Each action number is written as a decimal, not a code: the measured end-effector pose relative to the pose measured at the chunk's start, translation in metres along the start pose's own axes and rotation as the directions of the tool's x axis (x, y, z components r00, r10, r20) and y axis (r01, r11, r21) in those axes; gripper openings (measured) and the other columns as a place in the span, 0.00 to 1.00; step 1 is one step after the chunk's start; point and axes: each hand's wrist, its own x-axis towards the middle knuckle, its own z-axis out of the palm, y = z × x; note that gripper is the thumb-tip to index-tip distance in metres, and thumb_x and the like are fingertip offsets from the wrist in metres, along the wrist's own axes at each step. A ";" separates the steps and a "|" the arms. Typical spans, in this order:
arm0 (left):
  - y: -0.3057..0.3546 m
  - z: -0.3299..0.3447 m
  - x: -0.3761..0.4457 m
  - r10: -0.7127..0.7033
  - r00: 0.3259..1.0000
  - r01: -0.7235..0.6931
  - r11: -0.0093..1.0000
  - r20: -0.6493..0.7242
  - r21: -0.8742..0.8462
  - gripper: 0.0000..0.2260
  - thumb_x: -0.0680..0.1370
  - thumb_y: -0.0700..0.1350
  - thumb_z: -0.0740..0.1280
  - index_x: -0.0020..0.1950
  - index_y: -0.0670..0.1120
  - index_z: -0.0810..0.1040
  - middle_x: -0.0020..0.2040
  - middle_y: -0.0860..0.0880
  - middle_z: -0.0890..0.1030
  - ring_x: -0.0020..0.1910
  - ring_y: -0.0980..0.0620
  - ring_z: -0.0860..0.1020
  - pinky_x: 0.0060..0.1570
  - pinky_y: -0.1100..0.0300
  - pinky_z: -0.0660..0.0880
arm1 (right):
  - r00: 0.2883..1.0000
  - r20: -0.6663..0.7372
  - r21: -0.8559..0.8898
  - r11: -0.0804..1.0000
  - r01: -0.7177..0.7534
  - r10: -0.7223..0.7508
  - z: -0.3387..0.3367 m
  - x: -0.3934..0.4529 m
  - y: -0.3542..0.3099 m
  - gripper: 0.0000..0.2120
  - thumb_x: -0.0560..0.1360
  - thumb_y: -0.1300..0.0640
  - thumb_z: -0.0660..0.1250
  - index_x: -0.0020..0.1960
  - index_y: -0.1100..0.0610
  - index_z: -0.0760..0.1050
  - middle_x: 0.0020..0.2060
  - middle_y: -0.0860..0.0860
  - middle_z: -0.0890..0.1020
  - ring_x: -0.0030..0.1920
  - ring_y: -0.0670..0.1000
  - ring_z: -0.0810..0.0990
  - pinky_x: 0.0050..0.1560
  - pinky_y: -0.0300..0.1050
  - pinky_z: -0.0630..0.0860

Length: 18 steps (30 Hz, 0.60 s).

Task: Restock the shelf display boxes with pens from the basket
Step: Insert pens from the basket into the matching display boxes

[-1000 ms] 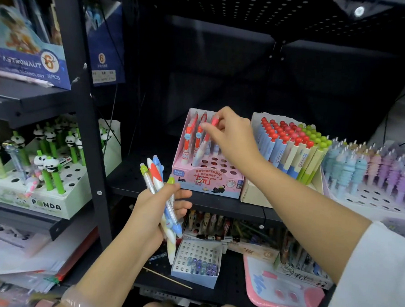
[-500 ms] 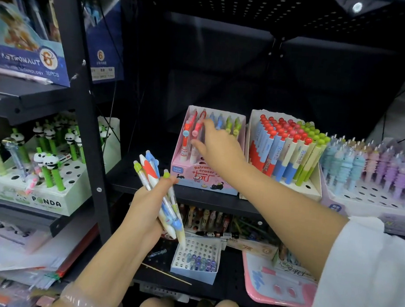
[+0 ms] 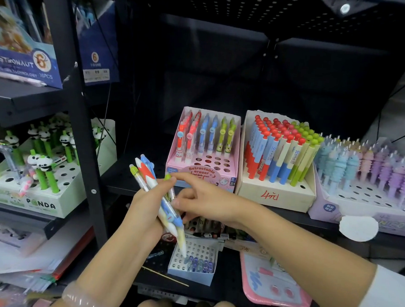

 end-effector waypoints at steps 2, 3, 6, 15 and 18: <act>0.001 0.001 0.002 0.000 1.000 0.000 1.000 0.017 -0.025 0.06 0.74 0.44 0.69 0.49 0.45 0.79 0.45 0.39 0.81 0.44 0.41 0.82 0.46 0.42 0.79 | 0.999 -0.046 -0.032 0.999 0.022 -0.023 0.002 0.000 0.002 0.26 0.77 0.59 0.64 0.72 0.49 0.59 0.39 0.47 0.80 0.41 0.44 0.80 0.48 0.38 0.78; 0.002 0.001 0.002 0.007 0.999 -0.007 1.000 0.033 -0.028 0.06 0.74 0.44 0.69 0.50 0.44 0.79 0.45 0.39 0.81 0.45 0.42 0.82 0.48 0.43 0.79 | 0.996 -0.085 -0.035 0.999 0.039 -0.042 0.001 0.001 0.002 0.26 0.77 0.60 0.63 0.72 0.49 0.59 0.39 0.46 0.80 0.43 0.46 0.80 0.52 0.41 0.78; 0.001 0.003 0.000 0.026 0.993 -0.025 1.000 0.112 -0.013 0.08 0.76 0.44 0.68 0.52 0.42 0.80 0.46 0.41 0.84 0.47 0.46 0.83 0.42 0.54 0.79 | 0.970 -0.225 0.079 0.991 0.109 -0.088 -0.009 0.002 -0.004 0.25 0.78 0.64 0.61 0.73 0.52 0.58 0.40 0.48 0.82 0.48 0.50 0.82 0.56 0.46 0.78; -0.006 0.010 -0.003 0.035 0.986 -0.056 0.991 0.164 0.121 0.03 0.75 0.39 0.68 0.47 0.42 0.79 0.34 0.48 0.83 0.29 0.55 0.78 0.29 0.65 0.76 | 0.891 -0.435 0.155 0.965 0.213 -0.127 -0.034 0.002 -0.015 0.06 0.78 0.61 0.62 0.55 0.57 0.73 0.43 0.49 0.81 0.41 0.41 0.81 0.45 0.33 0.78; -0.006 0.013 -0.001 0.050 0.986 -0.078 0.983 0.159 0.169 0.01 0.75 0.40 0.68 0.45 0.44 0.79 0.35 0.49 0.84 0.30 0.56 0.77 0.28 0.65 0.74 | 0.821 -0.558 0.056 0.982 0.182 -0.121 -0.041 0.005 -0.023 0.05 0.77 0.57 0.64 0.48 0.58 0.77 0.36 0.49 0.80 0.32 0.40 0.80 0.39 0.32 0.78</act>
